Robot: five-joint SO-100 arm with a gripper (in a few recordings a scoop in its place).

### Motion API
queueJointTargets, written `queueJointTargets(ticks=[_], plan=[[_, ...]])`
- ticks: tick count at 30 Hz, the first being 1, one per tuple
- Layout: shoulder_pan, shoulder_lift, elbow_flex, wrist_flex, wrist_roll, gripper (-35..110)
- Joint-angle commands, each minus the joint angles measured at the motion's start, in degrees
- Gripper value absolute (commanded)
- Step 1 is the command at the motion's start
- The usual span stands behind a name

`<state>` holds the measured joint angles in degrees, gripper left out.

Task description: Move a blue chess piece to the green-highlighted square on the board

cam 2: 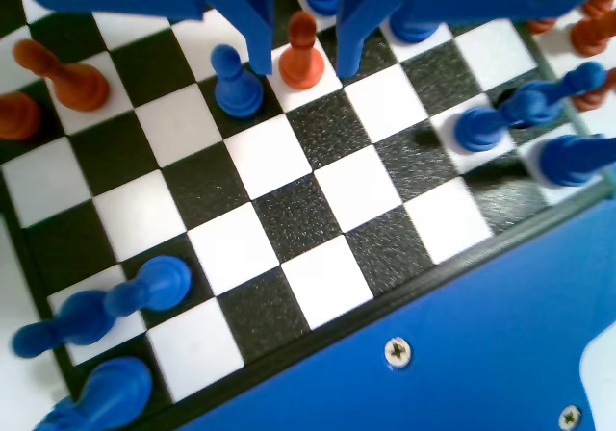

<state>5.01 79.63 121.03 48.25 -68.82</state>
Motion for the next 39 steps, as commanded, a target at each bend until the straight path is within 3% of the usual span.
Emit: queueJointTargets(ticks=[1,39], plan=[[0.6,0.4,-2.5,0.0,-0.8,12],[0.8,-1.6,-0.7,-3.8,-3.0,10]])
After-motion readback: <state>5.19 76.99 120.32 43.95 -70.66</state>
